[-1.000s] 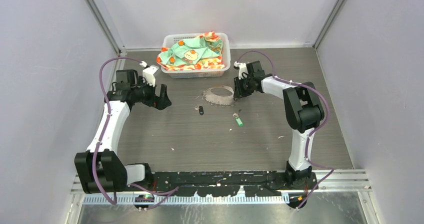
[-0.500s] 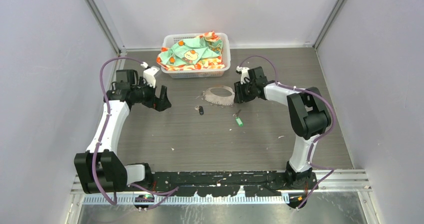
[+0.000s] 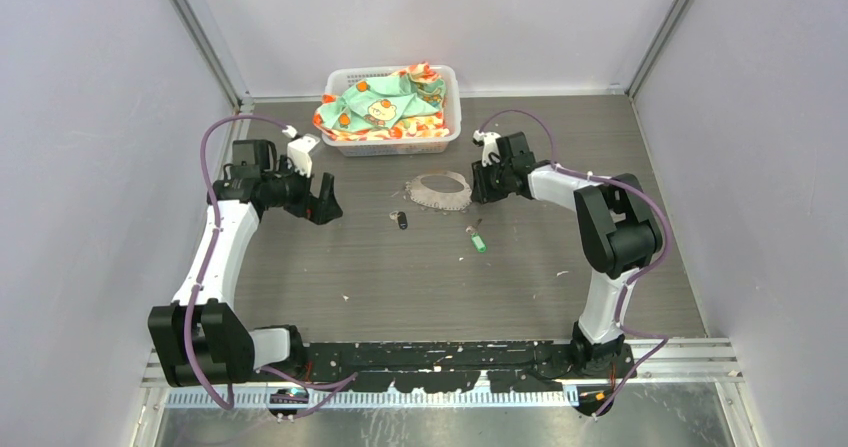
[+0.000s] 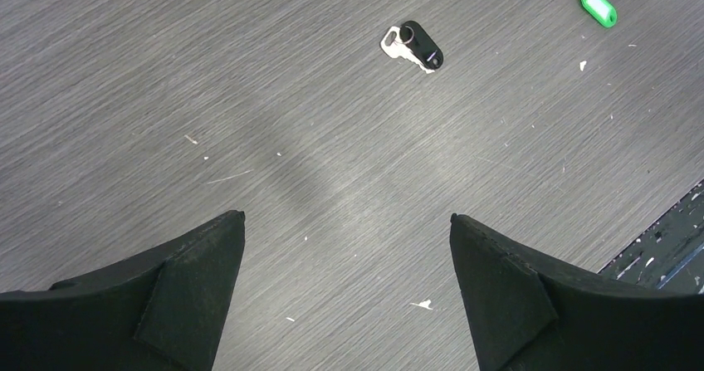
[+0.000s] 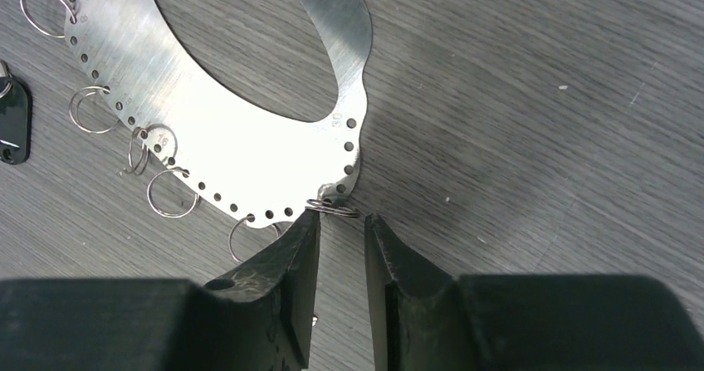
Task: Put the keys on the keyring
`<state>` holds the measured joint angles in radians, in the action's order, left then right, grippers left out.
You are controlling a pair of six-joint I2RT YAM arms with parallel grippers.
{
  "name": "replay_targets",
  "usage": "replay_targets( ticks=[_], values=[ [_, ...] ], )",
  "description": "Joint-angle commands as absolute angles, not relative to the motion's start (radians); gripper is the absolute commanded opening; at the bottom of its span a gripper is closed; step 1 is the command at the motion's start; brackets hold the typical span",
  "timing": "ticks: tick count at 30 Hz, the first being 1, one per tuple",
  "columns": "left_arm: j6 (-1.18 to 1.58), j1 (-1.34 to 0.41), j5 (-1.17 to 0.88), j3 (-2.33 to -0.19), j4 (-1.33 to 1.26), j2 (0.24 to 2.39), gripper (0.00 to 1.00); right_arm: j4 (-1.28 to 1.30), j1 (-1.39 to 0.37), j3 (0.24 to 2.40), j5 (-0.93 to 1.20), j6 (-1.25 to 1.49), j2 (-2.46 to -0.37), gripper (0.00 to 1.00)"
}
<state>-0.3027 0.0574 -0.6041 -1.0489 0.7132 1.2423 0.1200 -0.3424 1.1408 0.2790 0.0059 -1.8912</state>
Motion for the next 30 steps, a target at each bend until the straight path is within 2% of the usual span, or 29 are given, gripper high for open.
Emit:
replay_targets(
  ticks=[1, 5, 8, 10, 17, 24, 27, 28, 30],
  values=[
    [-0.323, 0.061, -0.619, -1.089, 0.725, 1.234, 0.94, 0.101, -0.357, 1.18, 0.294, -0.026, -1.878, 0.29],
    [-0.329, 0.061, -0.605, -1.1, 0.738, 1.245, 0.93, 0.116, -0.369, 1.182, 0.292, -0.032, -1.889, 0.17],
    [-0.332, 0.061, -0.605, -1.102, 0.749, 1.25, 0.92, 0.125, -0.38, 1.181, 0.278, -0.037, -1.892, 0.02],
    [-0.335, 0.062, -0.612, -1.104, 0.756, 1.247, 0.92, 0.128, -0.392, 1.176, 0.255, -0.042, -1.878, 0.01],
    [-0.395, 0.056, -0.69, -1.148, 0.813, 1.212, 0.94, 0.014, -0.487, 1.07, 0.133, -0.089, -1.669, 0.01],
    [-0.481, 0.05, -0.841, -1.156, 0.878, 1.146, 0.99, 0.011, -0.581, 1.04, 0.132, -0.117, -1.476, 0.01],
    [-0.516, 0.031, -0.854, -1.156, 0.887, 1.106, 1.0, 0.003, -0.592, 1.013, 0.035, -0.122, -1.443, 0.01],
    [-0.515, 0.027, -0.857, -1.16, 0.891, 1.1, 1.0, 0.004, -0.591, 1.008, 0.009, -0.125, -1.452, 0.04],
    [-0.504, 0.026, -0.866, -1.164, 0.896, 1.095, 1.0, 0.029, -0.585, 1.015, -0.034, -0.137, -1.497, 0.22]
  ],
)
